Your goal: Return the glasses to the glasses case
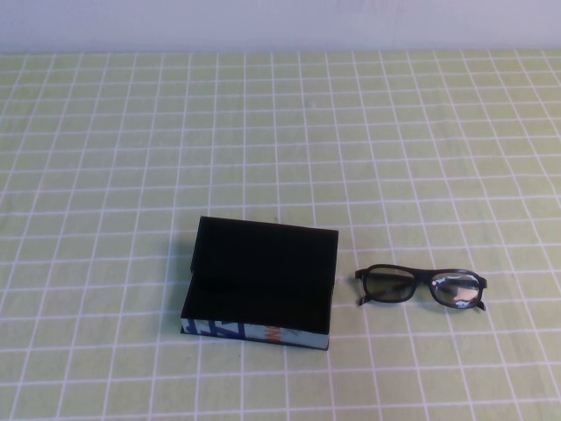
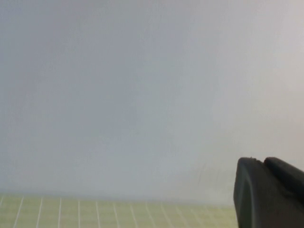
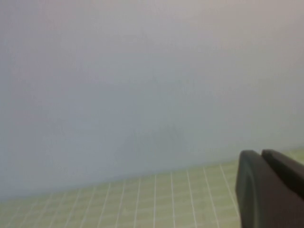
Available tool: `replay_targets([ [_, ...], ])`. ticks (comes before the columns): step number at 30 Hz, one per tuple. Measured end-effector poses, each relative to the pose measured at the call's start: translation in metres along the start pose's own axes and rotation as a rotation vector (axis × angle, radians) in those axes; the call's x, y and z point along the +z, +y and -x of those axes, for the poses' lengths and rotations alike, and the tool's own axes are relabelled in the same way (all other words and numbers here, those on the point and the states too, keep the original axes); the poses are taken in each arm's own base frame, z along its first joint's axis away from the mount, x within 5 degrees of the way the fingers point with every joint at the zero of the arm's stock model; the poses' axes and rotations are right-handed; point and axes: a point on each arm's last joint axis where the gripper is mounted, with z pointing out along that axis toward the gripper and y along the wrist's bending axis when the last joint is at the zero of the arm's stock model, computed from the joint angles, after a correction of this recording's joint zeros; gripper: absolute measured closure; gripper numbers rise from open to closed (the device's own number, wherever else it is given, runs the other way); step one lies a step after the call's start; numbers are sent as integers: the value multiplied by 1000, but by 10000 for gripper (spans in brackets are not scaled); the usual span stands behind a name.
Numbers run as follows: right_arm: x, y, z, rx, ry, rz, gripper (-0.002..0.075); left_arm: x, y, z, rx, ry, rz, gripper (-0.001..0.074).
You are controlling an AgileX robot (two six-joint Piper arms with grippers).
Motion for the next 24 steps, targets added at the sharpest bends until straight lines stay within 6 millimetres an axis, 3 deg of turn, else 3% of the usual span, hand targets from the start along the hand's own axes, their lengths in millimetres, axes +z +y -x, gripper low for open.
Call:
replay_targets([
  [7, 32, -6, -26, -9, 287, -41, 743, 40, 9, -41, 1, 383, 66, 738],
  [11, 57, -2, -39, -130, 491, 10, 743, 55, 12, -58, -29, 522, 83, 738],
  [17, 114, 19, -49, -464, 832, 212, 743, 67, 16, -84, -51, 750, 114, 738],
  [24, 174, 53, -90, -710, 1155, 479, 743, 67, 15, -94, -92, 858, 114, 738],
])
